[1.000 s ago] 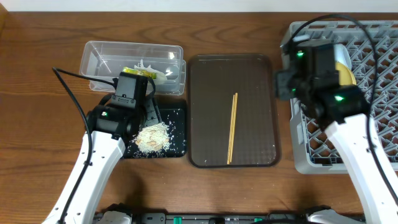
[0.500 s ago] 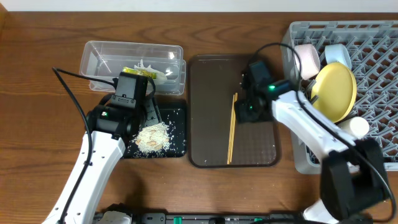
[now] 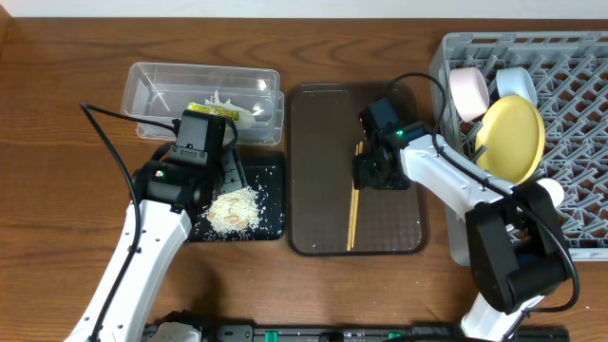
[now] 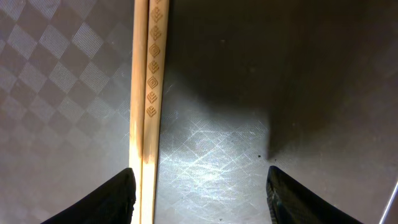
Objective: Sort waste into correct bins and load items into the dishwasher rack
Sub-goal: 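Reach the right gripper to the chopsticks on the brown tray and grasp one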
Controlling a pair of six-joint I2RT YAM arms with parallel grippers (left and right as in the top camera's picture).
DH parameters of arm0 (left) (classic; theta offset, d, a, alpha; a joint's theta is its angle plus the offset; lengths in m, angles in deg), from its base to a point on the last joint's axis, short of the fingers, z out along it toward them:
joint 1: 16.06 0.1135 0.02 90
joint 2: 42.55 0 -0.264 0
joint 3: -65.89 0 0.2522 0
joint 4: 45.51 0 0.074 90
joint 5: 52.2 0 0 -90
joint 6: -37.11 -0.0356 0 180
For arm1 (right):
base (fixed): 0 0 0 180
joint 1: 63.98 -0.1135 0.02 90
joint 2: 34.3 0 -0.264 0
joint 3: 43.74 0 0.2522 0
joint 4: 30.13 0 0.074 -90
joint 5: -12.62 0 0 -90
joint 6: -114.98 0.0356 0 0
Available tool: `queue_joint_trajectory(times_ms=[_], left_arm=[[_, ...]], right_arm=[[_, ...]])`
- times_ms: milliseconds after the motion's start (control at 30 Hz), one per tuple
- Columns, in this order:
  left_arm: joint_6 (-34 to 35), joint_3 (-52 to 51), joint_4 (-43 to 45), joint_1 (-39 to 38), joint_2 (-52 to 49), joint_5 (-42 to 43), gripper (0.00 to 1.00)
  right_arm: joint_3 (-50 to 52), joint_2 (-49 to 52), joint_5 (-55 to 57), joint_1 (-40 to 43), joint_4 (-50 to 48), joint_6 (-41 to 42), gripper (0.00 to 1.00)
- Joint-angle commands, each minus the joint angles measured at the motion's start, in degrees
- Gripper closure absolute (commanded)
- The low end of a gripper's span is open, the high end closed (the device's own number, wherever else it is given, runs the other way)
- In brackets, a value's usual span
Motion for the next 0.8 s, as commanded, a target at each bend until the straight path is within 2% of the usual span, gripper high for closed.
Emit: queue_joint_trajectory(times_ms=[0,767], left_arm=[[0.33,-0.11,-0.17,0.17,-0.33,-0.68,0.29],[0.33,-0.13,-0.17,0.17,-0.33,-0.68,0.29]], right_arm=[[0.28,0.72,1.2,-1.05,-0.28,2.36,0.35],[3.45,0.72,2.62,-3.65,-6.43,2.75,0.33]])
